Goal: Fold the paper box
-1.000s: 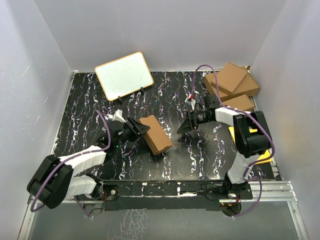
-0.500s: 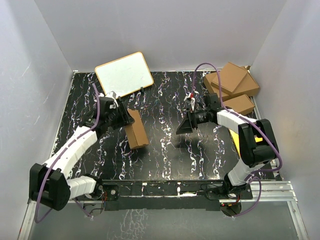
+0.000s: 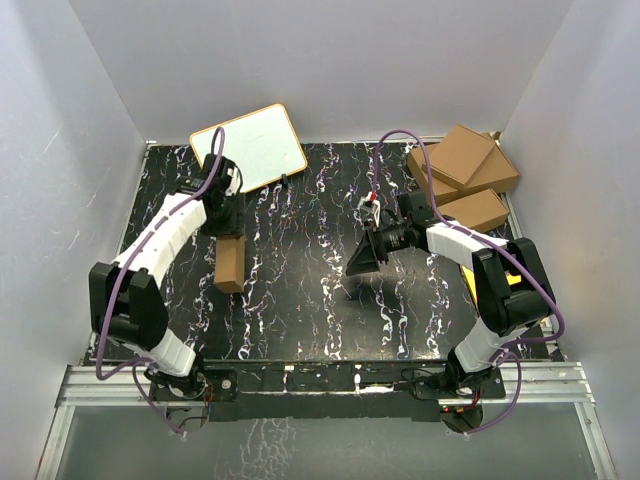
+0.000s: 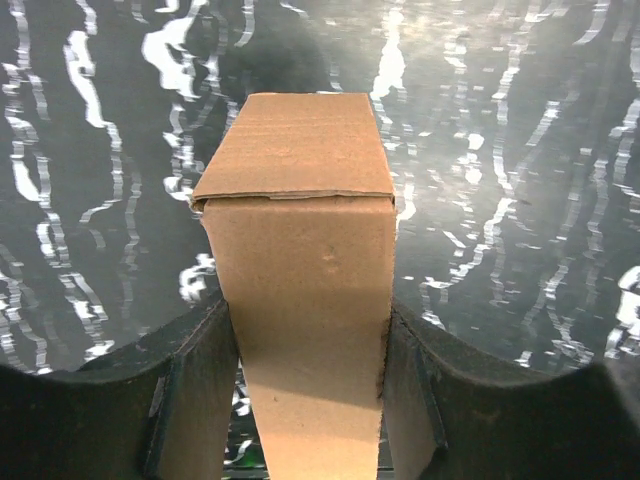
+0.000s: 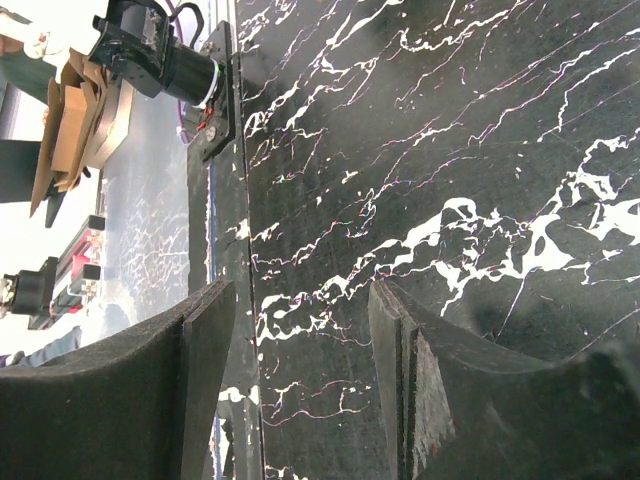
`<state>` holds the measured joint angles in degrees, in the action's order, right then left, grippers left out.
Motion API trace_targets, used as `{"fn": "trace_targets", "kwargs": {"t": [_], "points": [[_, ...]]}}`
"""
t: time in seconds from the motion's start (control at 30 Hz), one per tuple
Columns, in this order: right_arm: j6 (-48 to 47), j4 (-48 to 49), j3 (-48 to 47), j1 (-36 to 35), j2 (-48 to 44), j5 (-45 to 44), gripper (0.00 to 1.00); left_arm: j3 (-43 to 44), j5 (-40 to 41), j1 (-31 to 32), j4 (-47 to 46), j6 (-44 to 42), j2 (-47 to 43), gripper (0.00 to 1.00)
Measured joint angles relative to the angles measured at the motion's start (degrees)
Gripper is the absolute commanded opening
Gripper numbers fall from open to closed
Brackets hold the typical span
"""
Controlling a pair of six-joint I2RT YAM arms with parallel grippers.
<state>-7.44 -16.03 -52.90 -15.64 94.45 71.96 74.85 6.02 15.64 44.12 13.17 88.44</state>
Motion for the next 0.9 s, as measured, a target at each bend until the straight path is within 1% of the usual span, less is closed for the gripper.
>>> {"fn": "trace_targets", "kwargs": {"t": [0.17,0.43,0.53,0.6,0.7,0.8,0.9], "points": [[0.0,0.0,0.1,0.0,0.0,0.0,0.60,4.4,5.2,-3.1,2.9,-6.3,4.6,0.27],[0.0,0.0,0.1,0.0,0.0,0.0,0.60,6.2,14.6,-7.4,3.8,-13.0,8.9,0.25],[-0.1,0.0,0.1,0.0,0.0,0.0,0.60,6.2,14.5,-8.6,3.3,-13.9,9.8,0.25],[-0.3,0.0,0.1,0.0,0.0,0.0,0.60,6.2,12.5,-8.9,3.0,-13.7,9.7,0.24],[-1.6,-0.4,0.1,0.0,0.0,0.1,0.60,6.2,5.8,-8.9,2.4,-12.2,9.0,0.24],[-3.8,-1.5,0.1,-0.1,0.0,0.7,0.59,4.9,-4.2,-8.9,0.0,-8.7,6.4,0.23],[-8.1,-4.8,-0.3,-0.1,-0.8,1.8,0.59,1.2,-14.5,-8.5,-3.8,-4.0,2.2,0.23]]}}
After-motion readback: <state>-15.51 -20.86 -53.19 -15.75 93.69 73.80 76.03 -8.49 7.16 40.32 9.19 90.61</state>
